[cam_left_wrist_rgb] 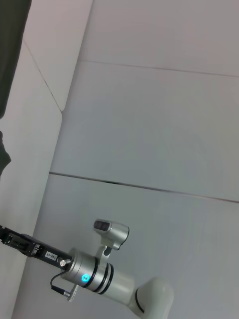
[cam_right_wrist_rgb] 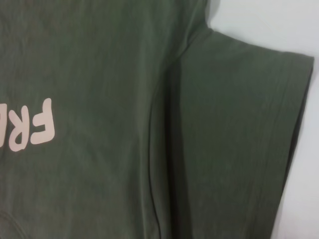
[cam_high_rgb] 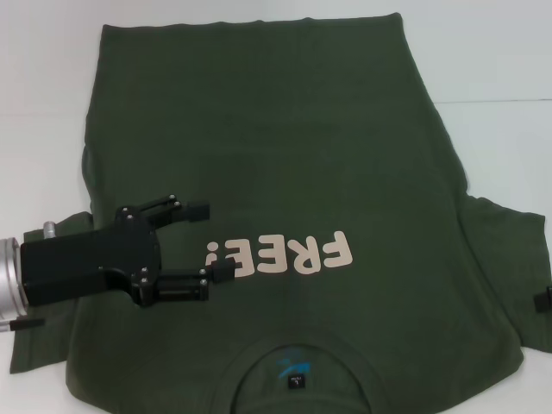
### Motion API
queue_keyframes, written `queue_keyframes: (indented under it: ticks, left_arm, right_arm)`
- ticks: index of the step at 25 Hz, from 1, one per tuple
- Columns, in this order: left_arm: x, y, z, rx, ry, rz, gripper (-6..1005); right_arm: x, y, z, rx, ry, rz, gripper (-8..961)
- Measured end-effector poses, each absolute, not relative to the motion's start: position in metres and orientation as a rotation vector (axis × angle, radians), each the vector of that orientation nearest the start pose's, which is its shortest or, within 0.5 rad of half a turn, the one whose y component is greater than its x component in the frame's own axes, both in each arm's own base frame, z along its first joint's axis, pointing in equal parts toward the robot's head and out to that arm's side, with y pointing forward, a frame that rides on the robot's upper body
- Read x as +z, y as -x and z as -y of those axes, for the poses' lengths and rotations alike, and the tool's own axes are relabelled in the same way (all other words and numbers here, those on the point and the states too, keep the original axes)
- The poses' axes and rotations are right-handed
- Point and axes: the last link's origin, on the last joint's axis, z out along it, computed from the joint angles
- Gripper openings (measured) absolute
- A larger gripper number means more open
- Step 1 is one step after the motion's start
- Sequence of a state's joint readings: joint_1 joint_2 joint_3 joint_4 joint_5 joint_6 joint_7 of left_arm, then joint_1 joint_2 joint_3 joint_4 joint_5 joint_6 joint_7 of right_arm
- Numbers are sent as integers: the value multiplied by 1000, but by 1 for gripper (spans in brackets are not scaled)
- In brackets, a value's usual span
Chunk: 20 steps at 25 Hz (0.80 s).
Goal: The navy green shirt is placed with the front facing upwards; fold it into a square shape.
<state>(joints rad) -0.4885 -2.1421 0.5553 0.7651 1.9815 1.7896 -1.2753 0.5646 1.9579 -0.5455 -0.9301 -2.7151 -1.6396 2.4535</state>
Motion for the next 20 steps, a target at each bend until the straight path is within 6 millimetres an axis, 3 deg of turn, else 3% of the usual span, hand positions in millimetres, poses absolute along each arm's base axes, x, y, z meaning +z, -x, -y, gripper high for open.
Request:
queue_keyframes:
  ticks: [20]
  left_arm:
    - [13, 245, -303, -941, 2721, 411, 933]
  right_arm:
    - [87, -345, -323, -96, 2041, -1899, 797]
